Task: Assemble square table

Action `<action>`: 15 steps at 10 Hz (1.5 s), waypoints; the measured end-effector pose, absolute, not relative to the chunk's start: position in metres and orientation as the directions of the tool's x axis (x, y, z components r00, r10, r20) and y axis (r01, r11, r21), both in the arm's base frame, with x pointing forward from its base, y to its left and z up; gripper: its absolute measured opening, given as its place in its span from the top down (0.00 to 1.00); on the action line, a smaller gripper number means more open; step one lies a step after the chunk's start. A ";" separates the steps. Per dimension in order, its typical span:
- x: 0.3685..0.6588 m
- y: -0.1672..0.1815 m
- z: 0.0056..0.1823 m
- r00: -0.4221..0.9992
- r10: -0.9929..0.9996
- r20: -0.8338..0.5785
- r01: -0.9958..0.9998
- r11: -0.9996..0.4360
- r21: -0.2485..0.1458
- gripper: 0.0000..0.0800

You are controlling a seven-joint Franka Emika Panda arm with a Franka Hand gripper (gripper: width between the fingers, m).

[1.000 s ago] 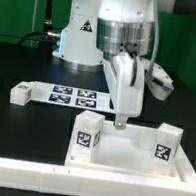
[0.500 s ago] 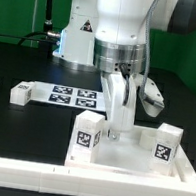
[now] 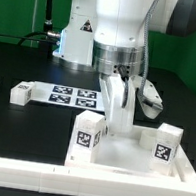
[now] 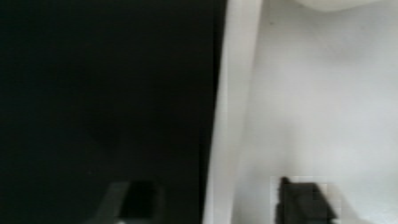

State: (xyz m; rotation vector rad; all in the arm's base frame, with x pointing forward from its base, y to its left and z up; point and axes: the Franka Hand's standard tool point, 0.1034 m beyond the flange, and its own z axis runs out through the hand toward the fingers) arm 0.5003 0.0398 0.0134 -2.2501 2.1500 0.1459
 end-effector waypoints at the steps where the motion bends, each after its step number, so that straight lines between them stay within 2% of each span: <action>1: 0.498 0.035 0.015 0.048 -0.995 -0.088 -0.998 -0.052 0.042 0.84; 2: 0.496 0.030 0.016 0.037 -0.996 -0.083 -0.999 -0.040 0.036 0.84; 3: 0.494 0.027 0.016 0.046 -0.996 -0.082 -0.998 -0.050 0.037 0.92; 9: 0.493 0.025 0.017 0.067 -0.994 -0.082 -0.997 -0.070 0.035 0.92; 13: 0.463 -0.029 0.022 0.357 -0.931 -0.075 -0.932 -0.361 0.033 0.92; 14: 0.464 -0.027 0.021 0.336 -0.939 -0.073 -0.940 -0.339 0.035 0.92; 15: 0.464 -0.026 0.021 0.411 -0.909 -0.075 -0.910 -0.414 0.030 0.92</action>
Offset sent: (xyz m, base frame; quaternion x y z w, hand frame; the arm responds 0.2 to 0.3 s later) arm -0.0219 -0.0143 0.0115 -0.0070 -0.0005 -0.0154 0.9999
